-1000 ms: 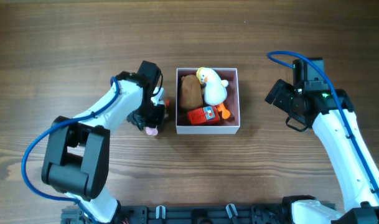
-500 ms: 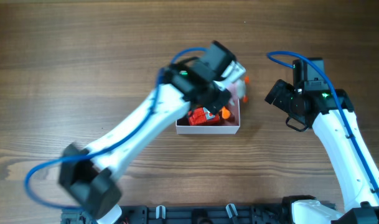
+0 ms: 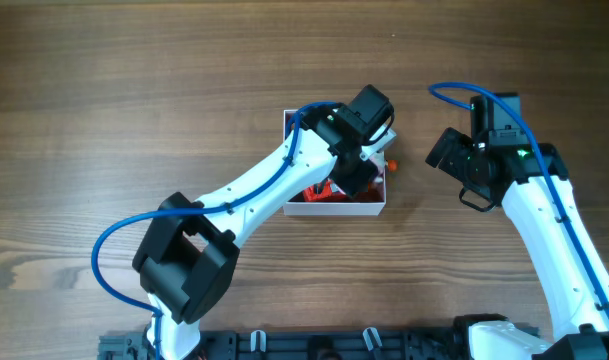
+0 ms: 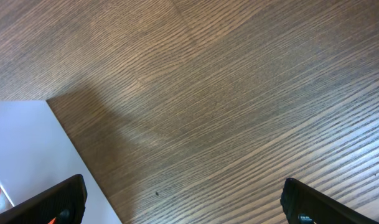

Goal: Pack container
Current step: 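Carry the figurine with the left gripper and release it in the box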

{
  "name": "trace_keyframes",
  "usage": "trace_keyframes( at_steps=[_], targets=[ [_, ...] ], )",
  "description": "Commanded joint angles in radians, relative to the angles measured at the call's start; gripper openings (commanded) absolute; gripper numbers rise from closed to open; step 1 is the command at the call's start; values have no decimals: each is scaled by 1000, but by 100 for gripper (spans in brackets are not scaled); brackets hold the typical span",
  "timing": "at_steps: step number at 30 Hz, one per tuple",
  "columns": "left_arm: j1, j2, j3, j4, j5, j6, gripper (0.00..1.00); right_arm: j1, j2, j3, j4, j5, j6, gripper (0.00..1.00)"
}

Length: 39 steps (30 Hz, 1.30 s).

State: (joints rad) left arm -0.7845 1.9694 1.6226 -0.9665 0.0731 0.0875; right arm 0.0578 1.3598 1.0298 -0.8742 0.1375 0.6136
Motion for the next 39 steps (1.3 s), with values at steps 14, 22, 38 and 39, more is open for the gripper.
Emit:
trace_keyframes(
  at_steps=[14, 22, 38, 39],
  targets=[
    [67, -150, 30, 42, 104, -40, 9, -3, 5, -8, 3, -8, 17, 100],
    [95, -11, 30, 81, 62, -55, 6, -3, 5, -8, 3, -8, 17, 100],
    [-3, 93, 30, 49, -52, -201, 22, -3, 5, -8, 3, -8, 17, 100],
    [11, 92, 31, 50, -52, -201, 23, -3, 5, -8, 3, -8, 17, 99]
  ],
)
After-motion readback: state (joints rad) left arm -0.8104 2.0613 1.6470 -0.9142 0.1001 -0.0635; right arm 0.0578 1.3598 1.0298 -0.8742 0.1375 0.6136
